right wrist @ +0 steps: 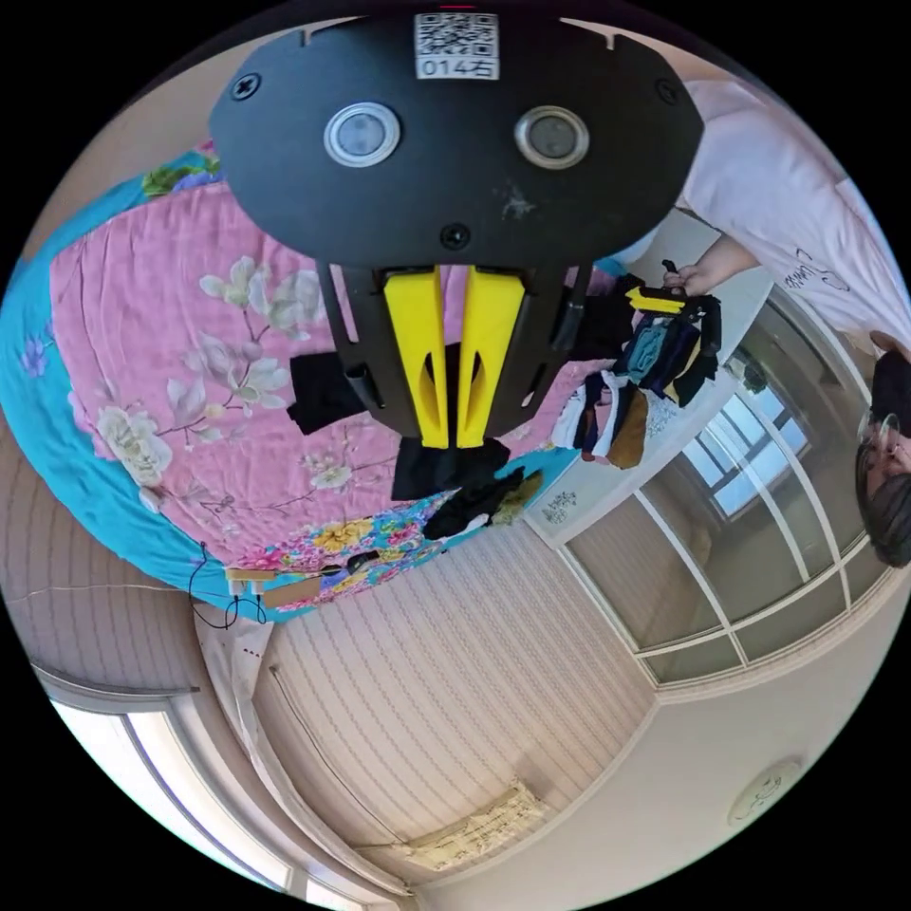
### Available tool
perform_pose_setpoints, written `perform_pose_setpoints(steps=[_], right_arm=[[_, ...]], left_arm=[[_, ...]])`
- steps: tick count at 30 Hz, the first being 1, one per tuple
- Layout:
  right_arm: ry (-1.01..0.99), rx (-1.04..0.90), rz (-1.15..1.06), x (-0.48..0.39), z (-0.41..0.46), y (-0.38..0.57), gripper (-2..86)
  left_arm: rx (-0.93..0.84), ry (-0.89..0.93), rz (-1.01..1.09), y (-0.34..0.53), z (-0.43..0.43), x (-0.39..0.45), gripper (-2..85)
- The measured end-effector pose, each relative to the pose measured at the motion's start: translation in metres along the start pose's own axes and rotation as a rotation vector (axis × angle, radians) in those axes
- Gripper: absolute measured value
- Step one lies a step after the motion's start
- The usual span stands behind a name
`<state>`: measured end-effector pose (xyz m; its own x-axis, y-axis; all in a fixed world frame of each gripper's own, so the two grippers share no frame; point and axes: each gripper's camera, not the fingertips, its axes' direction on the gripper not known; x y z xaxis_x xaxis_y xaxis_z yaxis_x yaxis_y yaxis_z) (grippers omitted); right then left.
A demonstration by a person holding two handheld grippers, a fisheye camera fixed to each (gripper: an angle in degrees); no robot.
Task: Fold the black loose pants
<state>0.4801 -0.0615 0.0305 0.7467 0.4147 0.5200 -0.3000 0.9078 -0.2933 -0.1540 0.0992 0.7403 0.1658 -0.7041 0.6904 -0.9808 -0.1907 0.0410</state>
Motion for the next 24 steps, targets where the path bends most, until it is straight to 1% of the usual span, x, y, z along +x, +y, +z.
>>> perform_pose_setpoints(steps=[1,3,4,6,7,9,10,14,16,18,19,20,21,22,24], right_arm=[[0.004,-0.003,0.024,0.006,-0.006,0.007,0.4],[0.036,-0.055,0.180,0.042,-0.023,0.045,0.5],[0.047,-0.072,0.224,0.051,-0.026,0.057,0.6],[0.136,-0.151,0.386,0.085,-0.035,0.104,0.6],[0.164,-0.179,0.421,0.092,-0.036,0.115,0.6],[0.265,-0.309,0.512,0.112,-0.034,0.153,0.7],[0.282,-0.324,0.520,0.114,-0.035,0.158,0.7],[0.270,-0.280,0.557,0.118,-0.054,0.168,0.7],[0.296,-0.271,0.568,0.120,-0.062,0.166,0.4],[0.392,-0.192,0.639,0.122,-0.084,0.165,0.7],[0.399,-0.173,0.642,0.121,-0.089,0.162,0.9],[0.398,-0.153,0.585,0.114,-0.095,0.154,1.6],[0.407,-0.157,0.483,0.101,-0.094,0.143,2.6],[0.416,-0.166,0.434,0.093,-0.091,0.137,3.6],[0.442,-0.242,0.238,0.063,-0.066,0.115,7.5]], left_arm=[[-0.005,0.007,-0.001,-0.001,0.003,0.001,-1.0],[-0.071,0.047,-0.034,-0.003,0.025,0.001,-1.0],[-0.096,0.056,-0.039,-0.003,0.032,0.002,-1.0],[-0.204,0.072,-0.060,-0.004,0.065,0.004,-1.0],[-0.225,0.073,-0.067,-0.004,0.072,0.005,-1.0],[-0.294,0.064,-0.102,-0.006,0.092,0.006,-1.0],[-0.303,0.059,-0.106,-0.007,0.094,0.006,-1.0],[-0.294,0.067,-0.128,-0.020,0.090,0.007,-0.9],[-0.290,0.063,-0.111,-0.027,0.083,0.010,-0.8],[-0.305,0.058,-0.089,-0.038,0.073,0.015,-0.8],[-0.311,0.064,-0.084,-0.040,0.071,0.016,-0.8],[-0.314,0.070,-0.062,-0.046,0.063,0.018,-0.7],[-0.297,0.047,-0.050,-0.052,0.053,0.019,-0.6],[-0.285,0.030,-0.048,-0.056,0.047,0.018,-0.4],[-0.229,-0.045,-0.061,-0.070,0.031,0.013,0.9]])
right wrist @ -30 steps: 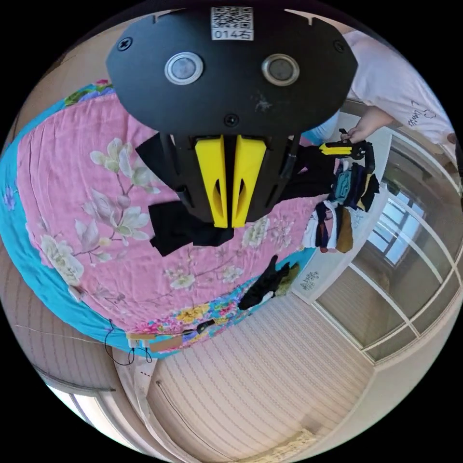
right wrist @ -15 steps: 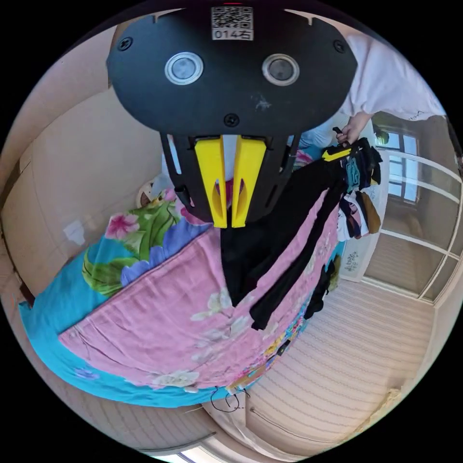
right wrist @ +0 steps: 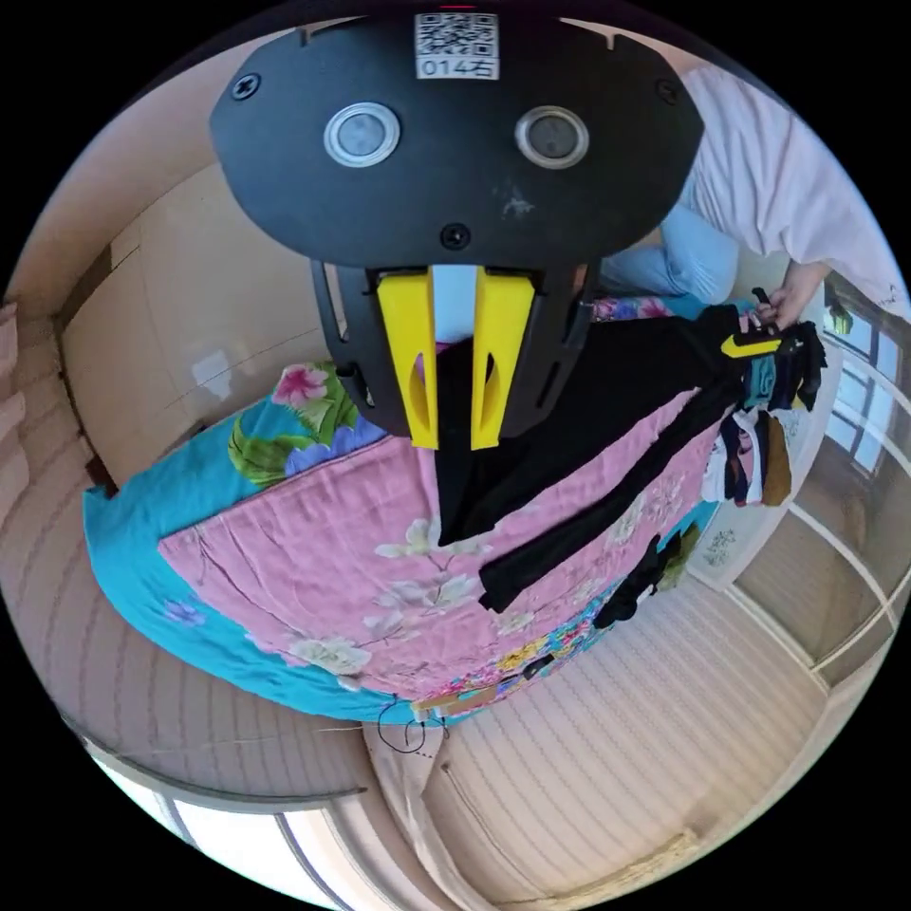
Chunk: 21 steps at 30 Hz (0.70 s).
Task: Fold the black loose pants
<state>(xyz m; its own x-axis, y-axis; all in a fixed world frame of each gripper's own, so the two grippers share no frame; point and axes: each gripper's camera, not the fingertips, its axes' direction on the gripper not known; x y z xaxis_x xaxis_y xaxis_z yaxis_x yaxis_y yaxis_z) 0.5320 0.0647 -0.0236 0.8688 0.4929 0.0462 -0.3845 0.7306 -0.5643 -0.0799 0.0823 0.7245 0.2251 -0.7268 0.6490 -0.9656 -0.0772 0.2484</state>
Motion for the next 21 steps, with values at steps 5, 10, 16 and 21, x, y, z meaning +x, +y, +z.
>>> perform_pose_setpoints(steps=[5,10,16,21], right_arm=[[0.190,-0.122,-0.270,-0.064,0.038,-0.012,11.8],[0.248,-0.172,-0.112,-0.043,0.046,-0.006,9.5],[0.060,-0.207,0.019,-0.005,0.038,0.008,-0.2],[-0.018,-0.043,0.248,0.039,0.010,0.021,-0.8]], left_arm=[[-0.002,-0.099,-0.064,-0.036,0.008,-0.014,5.0],[-0.134,-0.115,-0.053,-0.072,0.045,-0.012,5.2],[-0.176,-0.113,-0.035,-0.085,0.048,-0.013,1.1],[-0.133,-0.115,-0.052,-0.083,0.033,-0.011,-0.9]])
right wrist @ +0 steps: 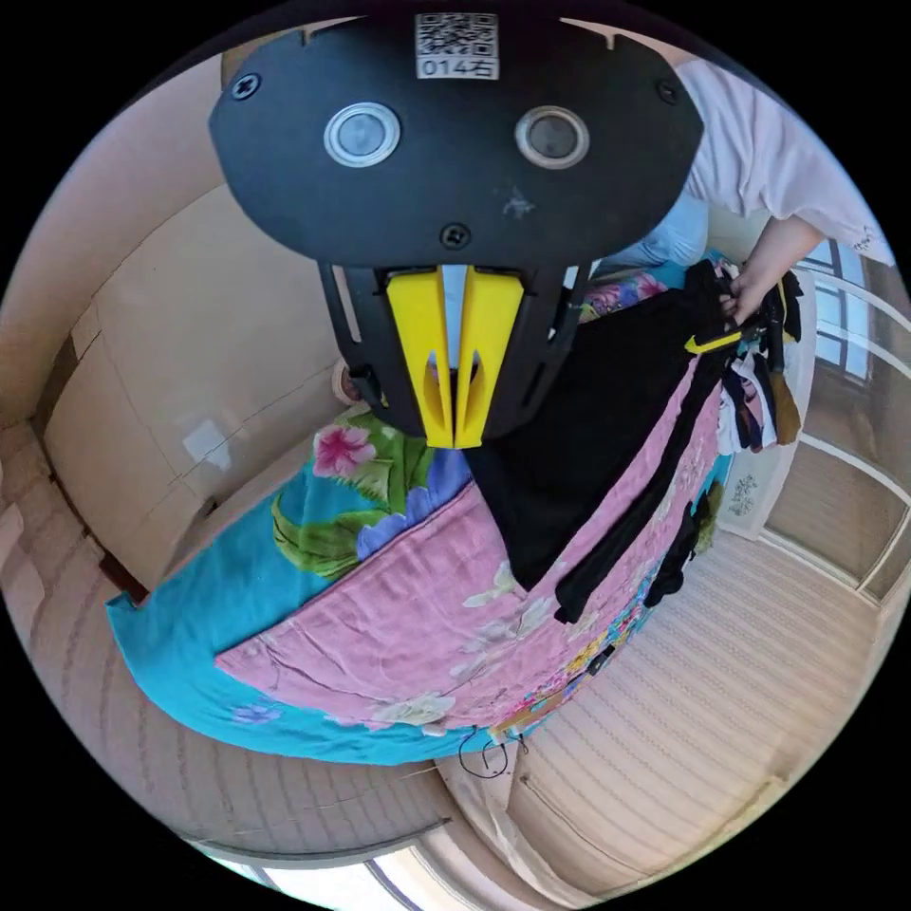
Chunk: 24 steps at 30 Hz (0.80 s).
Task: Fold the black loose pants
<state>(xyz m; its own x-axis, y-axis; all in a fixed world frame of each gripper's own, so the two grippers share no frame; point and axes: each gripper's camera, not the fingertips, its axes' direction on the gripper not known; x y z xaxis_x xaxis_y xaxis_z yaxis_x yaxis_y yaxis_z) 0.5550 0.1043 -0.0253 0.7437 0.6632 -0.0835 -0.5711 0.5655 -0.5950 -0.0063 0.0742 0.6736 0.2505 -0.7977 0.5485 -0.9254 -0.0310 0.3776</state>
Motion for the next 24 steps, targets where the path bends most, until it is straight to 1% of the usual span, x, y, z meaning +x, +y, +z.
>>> perform_pose_setpoints(steps=[4,7,10,11,13,15,17,20,22,24], right_arm=[[0.020,0.000,0.077,0.014,0.001,0.000,-0.5],[0.032,-0.002,0.087,0.007,0.003,-0.004,-0.2],[0.116,0.077,0.060,-0.016,-0.009,-0.014,0.1],[0.131,0.113,0.011,-0.032,-0.013,-0.021,0.4],[0.114,0.148,-0.097,-0.062,-0.010,-0.036,1.2],[0.038,0.108,-0.211,-0.101,0.009,-0.062,3.3],[-0.003,0.076,-0.243,-0.126,0.031,-0.082,5.9],[-0.047,-0.001,-0.217,-0.154,0.072,-0.116,9.9],[-0.040,-0.038,-0.177,-0.166,0.093,-0.132,10.4],[-0.039,-0.051,-0.079,-0.171,0.115,-0.148,9.9]], left_arm=[[0.012,-0.031,0.013,0.005,0.002,0.003,-0.9],[0.025,0.035,-0.049,0.007,-0.005,-0.007,-0.5],[0.094,0.063,-0.087,0.016,-0.029,-0.018,1.1],[0.124,0.060,-0.091,0.020,-0.040,-0.023,2.3],[0.169,0.023,-0.109,0.027,-0.057,-0.035,3.5],[0.193,-0.040,-0.177,0.037,-0.072,-0.060,4.2],[0.198,-0.082,-0.220,0.045,-0.078,-0.079,4.4],[0.187,-0.164,-0.231,0.050,-0.080,-0.099,5.7],[0.164,-0.219,-0.237,0.048,-0.077,-0.108,6.4],[0.137,-0.263,-0.217,0.042,-0.067,-0.117,6.7]])
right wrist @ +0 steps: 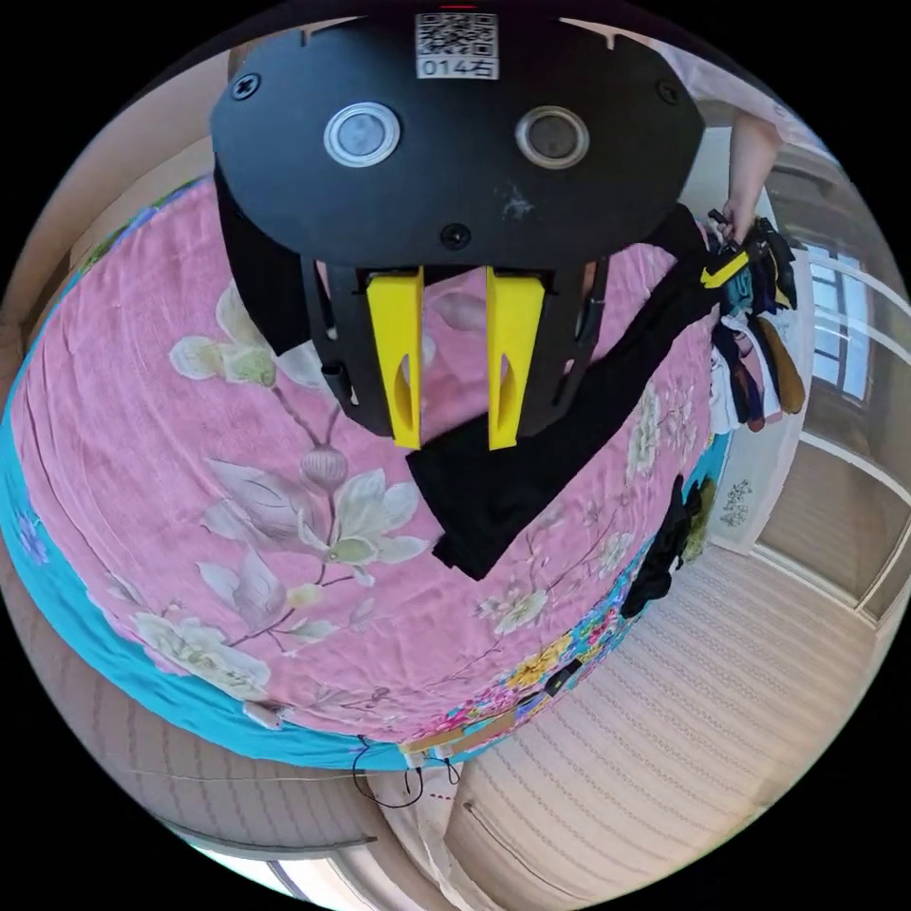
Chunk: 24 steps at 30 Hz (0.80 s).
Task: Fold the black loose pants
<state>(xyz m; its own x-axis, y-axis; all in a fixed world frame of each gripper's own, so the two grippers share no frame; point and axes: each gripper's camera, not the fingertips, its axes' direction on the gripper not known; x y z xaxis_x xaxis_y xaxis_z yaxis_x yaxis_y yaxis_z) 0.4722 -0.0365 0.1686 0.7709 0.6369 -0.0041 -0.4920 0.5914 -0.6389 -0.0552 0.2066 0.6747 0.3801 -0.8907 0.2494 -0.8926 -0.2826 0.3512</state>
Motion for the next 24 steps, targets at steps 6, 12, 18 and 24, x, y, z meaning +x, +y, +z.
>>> perform_pose_setpoints(steps=[6,12,18,24], right_arm=[[-0.056,0.032,0.181,0.003,0.007,-0.006,1.8],[-0.186,0.130,0.081,-0.002,-0.037,0.009,0.4],[-0.379,0.340,-0.127,-0.043,-0.130,0.036,0.1],[-0.219,0.389,-0.297,-0.082,-0.165,0.027,0.1]], left_arm=[[-0.100,0.037,0.004,-0.018,0.052,-0.011,5.8],[-0.075,0.070,0.012,-0.009,0.059,-0.026,-0.3],[0.061,0.118,0.067,0.025,0.028,-0.050,-0.9],[0.183,0.165,0.076,0.038,0.010,-0.080,-1.0]])
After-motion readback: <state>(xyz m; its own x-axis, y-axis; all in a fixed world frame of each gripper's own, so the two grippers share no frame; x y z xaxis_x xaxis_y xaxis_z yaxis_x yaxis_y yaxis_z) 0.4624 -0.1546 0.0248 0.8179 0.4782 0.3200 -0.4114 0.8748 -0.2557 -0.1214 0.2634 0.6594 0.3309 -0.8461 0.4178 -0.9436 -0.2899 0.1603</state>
